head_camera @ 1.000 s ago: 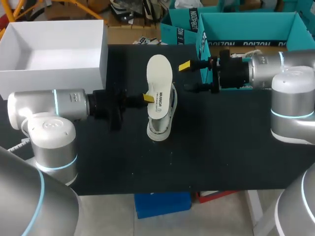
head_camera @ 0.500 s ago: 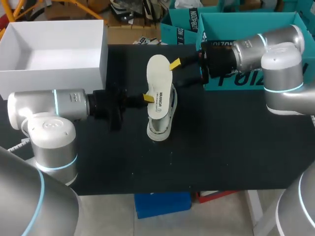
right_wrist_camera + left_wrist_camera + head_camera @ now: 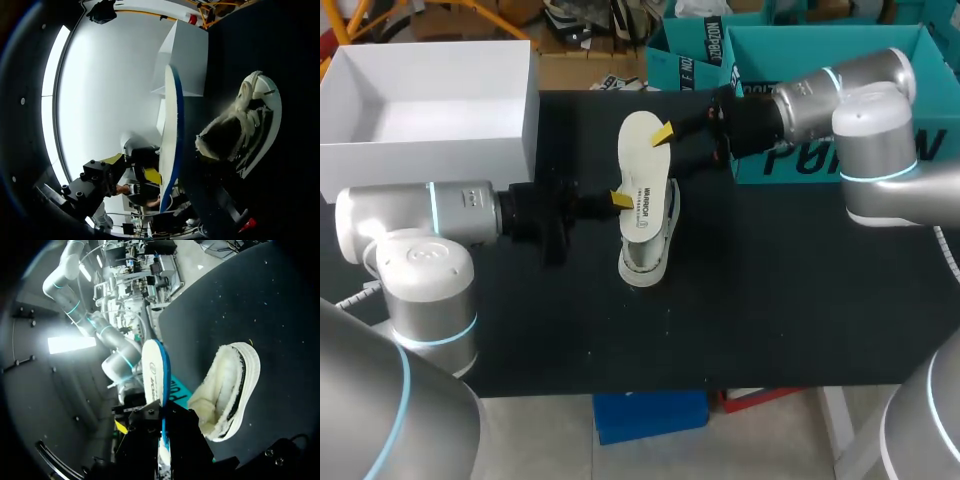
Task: Take the shoe out of the shoebox, open the shoe tongue, remove and reinsert the insole, then place the shoe into the shoebox
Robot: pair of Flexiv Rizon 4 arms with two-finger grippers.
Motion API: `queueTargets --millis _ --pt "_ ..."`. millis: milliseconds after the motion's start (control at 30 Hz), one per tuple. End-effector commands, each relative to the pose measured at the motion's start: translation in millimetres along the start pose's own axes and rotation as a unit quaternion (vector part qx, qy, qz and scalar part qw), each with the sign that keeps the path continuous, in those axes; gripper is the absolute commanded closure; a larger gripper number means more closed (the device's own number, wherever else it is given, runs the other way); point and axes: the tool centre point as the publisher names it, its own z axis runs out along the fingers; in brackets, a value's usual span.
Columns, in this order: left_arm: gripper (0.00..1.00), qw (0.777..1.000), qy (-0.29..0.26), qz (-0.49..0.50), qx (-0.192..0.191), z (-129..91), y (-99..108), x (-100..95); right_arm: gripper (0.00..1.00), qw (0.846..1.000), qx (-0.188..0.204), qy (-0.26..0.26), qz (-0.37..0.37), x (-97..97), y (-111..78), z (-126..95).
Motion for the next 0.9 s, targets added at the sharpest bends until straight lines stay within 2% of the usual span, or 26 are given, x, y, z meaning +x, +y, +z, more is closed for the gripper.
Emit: queueTargets --millis 33,133,233,433,567,633,833,900 --pt "1.00 1.000 0.003 0.001 -0.001 0.5 -0.9 -0.7 0.26 1.000 -0.005 0.002 0.001 -3.2 0.2 9.3" --pt "1.00 1.000 0.003 0.001 -0.001 0.5 -0.9 -0.7 0.35 1.000 -0.007 0.003 0.002 -4.3 0.2 13.2" --pt "1.00 1.000 0.003 0.001 -0.001 0.5 -0.9 -0.7 0.33 1.000 -0.010 0.005 0.004 -5.6 0.4 15.7" --pt "1.00 1.000 0.003 0.001 -0.001 0.5 -0.9 -0.7 0.40 1.000 -0.013 0.006 0.007 -7.3 0.1 20.8" --pt "1.00 1.000 0.003 0.001 -0.001 0.5 -0.9 -0.7 0.38 1.000 -0.015 0.005 0.010 -9.6 -0.4 21.9" --pt "1.00 1.000 0.003 0.001 -0.001 0.5 -0.9 -0.7 0.40 1.000 -0.018 0.004 0.011 -10.6 -0.2 20.9" --pt "1.00 1.000 0.003 0.001 -0.001 0.5 -0.9 -0.7 0.59 1.000 -0.025 0.001 0.012 -11.5 -0.2 19.4" --pt "1.00 1.000 0.003 0.001 -0.001 0.5 -0.9 -0.7 0.69 1.000 -0.026 0.000 0.012 -12.9 -0.3 19.9"
